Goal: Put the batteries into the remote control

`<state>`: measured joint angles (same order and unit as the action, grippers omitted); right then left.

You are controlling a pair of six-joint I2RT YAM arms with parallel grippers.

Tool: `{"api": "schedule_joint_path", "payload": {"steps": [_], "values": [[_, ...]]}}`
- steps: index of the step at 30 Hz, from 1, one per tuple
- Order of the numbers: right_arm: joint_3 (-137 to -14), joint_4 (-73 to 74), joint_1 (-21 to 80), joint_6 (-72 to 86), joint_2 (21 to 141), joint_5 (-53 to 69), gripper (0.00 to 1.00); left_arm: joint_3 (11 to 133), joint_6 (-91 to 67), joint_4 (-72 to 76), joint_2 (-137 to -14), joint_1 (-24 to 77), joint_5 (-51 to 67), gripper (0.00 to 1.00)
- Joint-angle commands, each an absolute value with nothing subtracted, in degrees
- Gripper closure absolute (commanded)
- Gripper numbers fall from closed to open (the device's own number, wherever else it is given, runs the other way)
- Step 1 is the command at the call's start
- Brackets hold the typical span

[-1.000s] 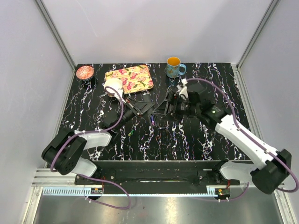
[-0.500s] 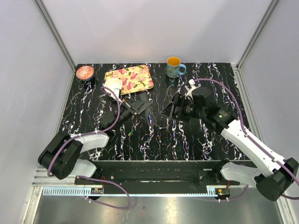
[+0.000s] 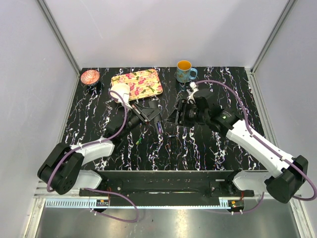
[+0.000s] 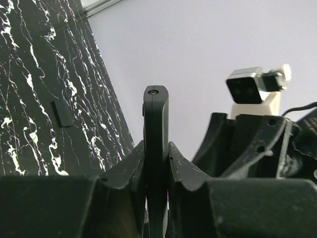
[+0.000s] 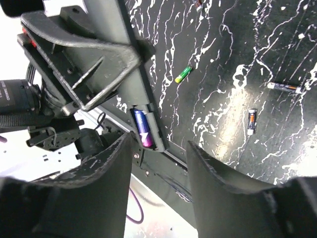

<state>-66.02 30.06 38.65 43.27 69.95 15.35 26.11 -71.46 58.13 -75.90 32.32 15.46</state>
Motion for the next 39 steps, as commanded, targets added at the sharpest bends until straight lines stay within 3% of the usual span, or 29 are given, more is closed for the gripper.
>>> {"api": "schedule_joint_path", "payload": {"steps": [1, 6, 15, 39], "values": [[-73.72, 32.95, 43.67, 37.55, 71.8, 8.11, 0.48, 29.35, -68.47, 55.37, -73.92, 32.61, 14.06, 1.0], [-78.57, 37.7, 49.38, 33.84, 75.31, 1.15, 0.56, 30.32, -69.08, 54.32, -74.62, 32.61, 15.2, 1.0], [-80.51, 40.25, 51.15, 31.82, 78.92, -3.51, 0.66, 31.11, -69.7, 54.32, -74.79, 32.61, 15.82, 1.0], [-80.77, 36.83, 52.03, 30.06, 81.65, -5.71, 0.93, 31.73, -71.01, 54.32, -75.5, 32.78, 17.67, 1.0]]}}
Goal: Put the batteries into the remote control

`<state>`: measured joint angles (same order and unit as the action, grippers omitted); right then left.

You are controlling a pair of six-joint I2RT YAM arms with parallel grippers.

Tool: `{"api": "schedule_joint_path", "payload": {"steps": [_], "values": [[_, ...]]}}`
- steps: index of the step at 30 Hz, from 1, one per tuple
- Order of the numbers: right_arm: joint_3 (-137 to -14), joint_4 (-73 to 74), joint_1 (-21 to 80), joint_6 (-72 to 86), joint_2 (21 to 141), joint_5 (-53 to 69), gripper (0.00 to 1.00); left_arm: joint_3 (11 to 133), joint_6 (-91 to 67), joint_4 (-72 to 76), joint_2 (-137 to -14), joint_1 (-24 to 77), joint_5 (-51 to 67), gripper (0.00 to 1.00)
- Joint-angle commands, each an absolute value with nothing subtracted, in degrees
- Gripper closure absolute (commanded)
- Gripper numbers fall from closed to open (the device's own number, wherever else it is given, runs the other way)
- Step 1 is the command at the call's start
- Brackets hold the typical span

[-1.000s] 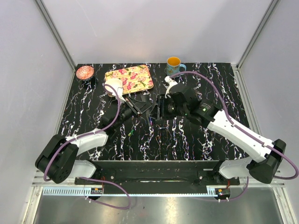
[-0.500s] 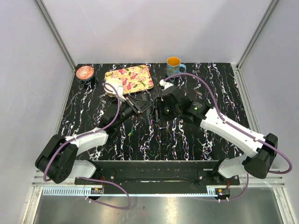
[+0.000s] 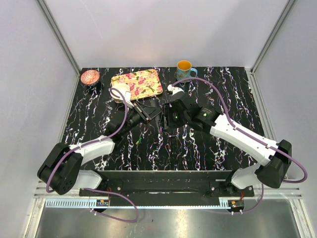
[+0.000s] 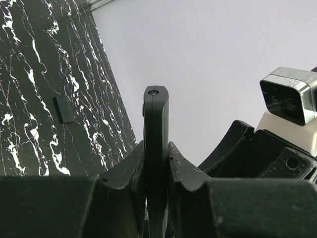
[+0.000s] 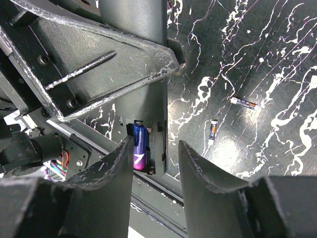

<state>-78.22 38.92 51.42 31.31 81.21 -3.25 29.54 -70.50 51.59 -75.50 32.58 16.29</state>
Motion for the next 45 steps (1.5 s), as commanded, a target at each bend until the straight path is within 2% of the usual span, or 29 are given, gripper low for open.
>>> {"api": "schedule_joint_path", "payload": {"steps": [1, 5, 10, 15, 19, 21, 23, 25, 27, 30, 32, 35, 38, 40, 45], "values": [[-80.95, 36.83, 52.03, 29.97, 81.82, -5.63, 0.95, 31.9, -71.02, 54.32, -75.59, 32.96, 17.75, 1.0], [-81.3, 36.91, 52.38, 29.8, 83.05, -5.89, 1.0, 32.17, -70.93, 53.35, -75.5, 32.96, 17.58, 1.0], [-81.12, 37.35, 52.82, 30.06, 82.8, -7.64, 1.0, 32.69, -70.05, 50.2, -74.88, 33.05, 16.88, 1.0], [-80.16, 37.09, 52.82, 31.11, 79.46, -10.89, 0.82, 32.52, -69.96, 50.45, -75.06, 32.96, 16.79, 1.0], [-79.45, 36.21, 52.82, 31.82, 77.26, -9.85, 0.78, 32.43, -70.4, 51.33, -75.67, 33.05, 17.14, 1.0], [-79.37, 35.42, 52.82, 32.25, 76.82, -8.09, 0.8, 32.61, -70.4, 51.5, -75.76, 32.96, 17.05, 1.0], [-79.28, 34.55, 52.91, 32.43, 76.9, -6.69, 0.88, 32.52, -70.75, 51.59, -76.11, 32.96, 17.14, 1.0], [-79.37, 34.45, 53.0, 32.17, 77.52, -6.16, 0.92, 32.69, -70.93, 52.03, -76.2, 32.96, 17.23, 1.0], [-79.28, 34.54, 53.17, 32.43, 77.78, -6.85, 0.92, 32.7, -70.84, 51.94, -76.03, 32.96, 17.4, 1.0], [-78.23, 34.89, 53.17, 32.96, 75.59, -11.85, 0.85, 32.08, -70.66, 51.42, -75.24, 32.7, 17.66, 1.0], [-76.48, 35.24, 53.09, 33.05, 72.97, -17.28, 0.75, 31.29, -71.1, 51.76, -74.27, 31.73, 18.54, 1.0], [-73.14, 36.47, 50.81, 32.52, 69.97, -18.46, 0.65, 28.14, -72.24, 52.82, -71.56, 29.8, 19.51, 1.0], [-67.53, 36.3, 45.98, 32.96, 69.0, -15.22, 0.64, 23.48, -73.91, 54.4, -69.0, 28.22, 19.86, 1.0], [-64.44, 34.9, 43.42, 32.7, 69.34, -13.37, 0.67, 20.05, -74.62, 55.19, -66.19, 26.99, 20.04, 1.0], [-60.73, 30.94, 42.8, 29.98, 78.91, -8.27, 0.66, 14.6, -75.94, 53.36, -58.3, 26.28, 19.51, 1.0]]}}
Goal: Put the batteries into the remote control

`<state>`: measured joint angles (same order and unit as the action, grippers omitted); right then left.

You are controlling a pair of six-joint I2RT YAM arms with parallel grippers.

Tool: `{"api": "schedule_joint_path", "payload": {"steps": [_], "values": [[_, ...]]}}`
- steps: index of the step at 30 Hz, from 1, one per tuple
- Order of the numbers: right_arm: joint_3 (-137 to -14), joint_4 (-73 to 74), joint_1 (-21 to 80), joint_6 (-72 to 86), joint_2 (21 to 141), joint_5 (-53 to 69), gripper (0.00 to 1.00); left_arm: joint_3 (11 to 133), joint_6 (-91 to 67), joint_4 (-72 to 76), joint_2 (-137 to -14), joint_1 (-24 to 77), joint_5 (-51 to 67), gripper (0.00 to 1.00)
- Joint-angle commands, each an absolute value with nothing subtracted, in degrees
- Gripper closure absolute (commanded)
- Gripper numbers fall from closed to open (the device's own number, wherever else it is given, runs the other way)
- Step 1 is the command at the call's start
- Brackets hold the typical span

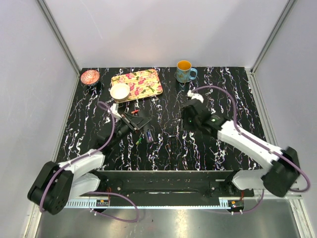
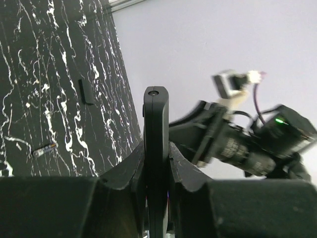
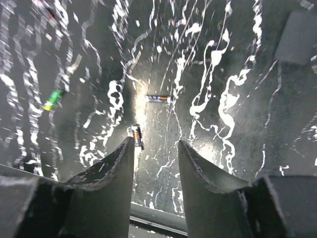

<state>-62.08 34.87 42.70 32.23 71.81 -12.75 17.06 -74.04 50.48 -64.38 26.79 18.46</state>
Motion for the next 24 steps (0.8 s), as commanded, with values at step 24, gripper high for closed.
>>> {"api": "schedule_joint_path", "payload": {"steps": [24], "values": [[-66.45, 30.67, 53.17, 28.03, 100.81, -6.32, 0.54, 9.05, -72.86, 39.9, -40.26, 25.93, 17.66, 1.0]]}}
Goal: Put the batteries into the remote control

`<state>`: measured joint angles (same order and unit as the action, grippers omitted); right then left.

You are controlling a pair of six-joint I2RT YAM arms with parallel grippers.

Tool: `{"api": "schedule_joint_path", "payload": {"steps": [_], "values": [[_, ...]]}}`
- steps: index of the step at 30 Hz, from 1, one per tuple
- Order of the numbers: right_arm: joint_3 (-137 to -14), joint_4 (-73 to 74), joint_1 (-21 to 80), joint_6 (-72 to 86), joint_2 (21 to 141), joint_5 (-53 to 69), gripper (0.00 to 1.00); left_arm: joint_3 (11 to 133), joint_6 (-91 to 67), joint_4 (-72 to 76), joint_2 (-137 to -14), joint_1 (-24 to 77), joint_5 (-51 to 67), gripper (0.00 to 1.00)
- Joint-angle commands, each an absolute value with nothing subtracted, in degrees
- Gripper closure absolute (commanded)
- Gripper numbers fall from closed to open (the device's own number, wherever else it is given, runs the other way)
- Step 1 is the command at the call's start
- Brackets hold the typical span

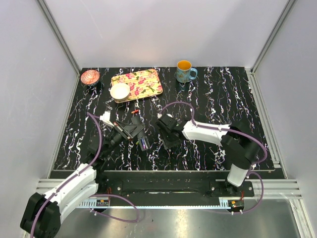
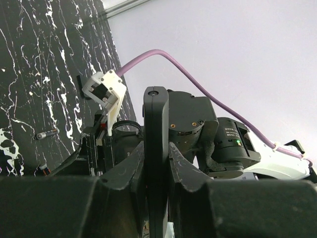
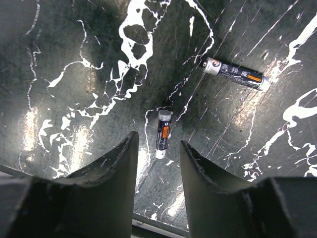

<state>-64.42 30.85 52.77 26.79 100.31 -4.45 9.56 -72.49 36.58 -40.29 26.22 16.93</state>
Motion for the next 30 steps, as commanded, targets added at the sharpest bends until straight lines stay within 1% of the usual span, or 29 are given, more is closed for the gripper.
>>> {"api": "schedule_joint_path", "payload": {"steps": [1, 6, 7, 13, 17, 20, 23, 26, 28, 30], "values": [[-66.01, 30.67, 53.35, 28.21, 100.9, -6.42, 0.54, 8.97, -72.69, 39.9, -40.25, 25.93, 17.75, 1.0], [-65.13, 31.2, 53.7, 28.65, 101.07, -7.38, 0.55, 8.61, -72.6, 39.99, -40.51, 25.93, 17.4, 1.0], [-64.95, 31.29, 53.96, 28.74, 101.16, -7.38, 0.57, 8.61, -72.68, 40.25, -40.87, 25.93, 17.58, 1.0], [-64.25, 31.99, 54.84, 29.79, 101.78, -7.73, 0.59, 8.35, -72.77, 41.22, -41.75, 26.02, 17.84, 1.0], [-63.63, 32.26, 54.84, 30.15, 102.22, -8.0, 0.65, 8.09, -72.95, 41.4, -41.83, 25.93, 17.84, 1.0], [-63.19, 32.26, 54.93, 30.32, 102.57, -8.17, 0.65, 8.09, -72.86, 41.48, -41.75, 26.01, 17.84, 1.0], [-62.75, 32.17, 54.84, 30.24, 103.09, -8.96, 0.68, 8.0, -72.86, 41.49, -41.66, 25.93, 17.93, 1.0], [-62.67, 31.91, 54.84, 30.23, 103.62, -8.79, 0.72, 7.91, -72.86, 41.57, -41.75, 25.93, 18.19, 1.0], [-62.67, 31.64, 54.84, 30.15, 103.71, -8.53, 0.79, 7.82, -72.86, 41.66, -41.84, 25.93, 18.19, 1.0], [-62.75, 31.81, 54.84, 30.23, 103.71, -8.26, 0.83, 7.74, -72.95, 41.75, -41.84, 25.93, 18.19, 1.0]]}}
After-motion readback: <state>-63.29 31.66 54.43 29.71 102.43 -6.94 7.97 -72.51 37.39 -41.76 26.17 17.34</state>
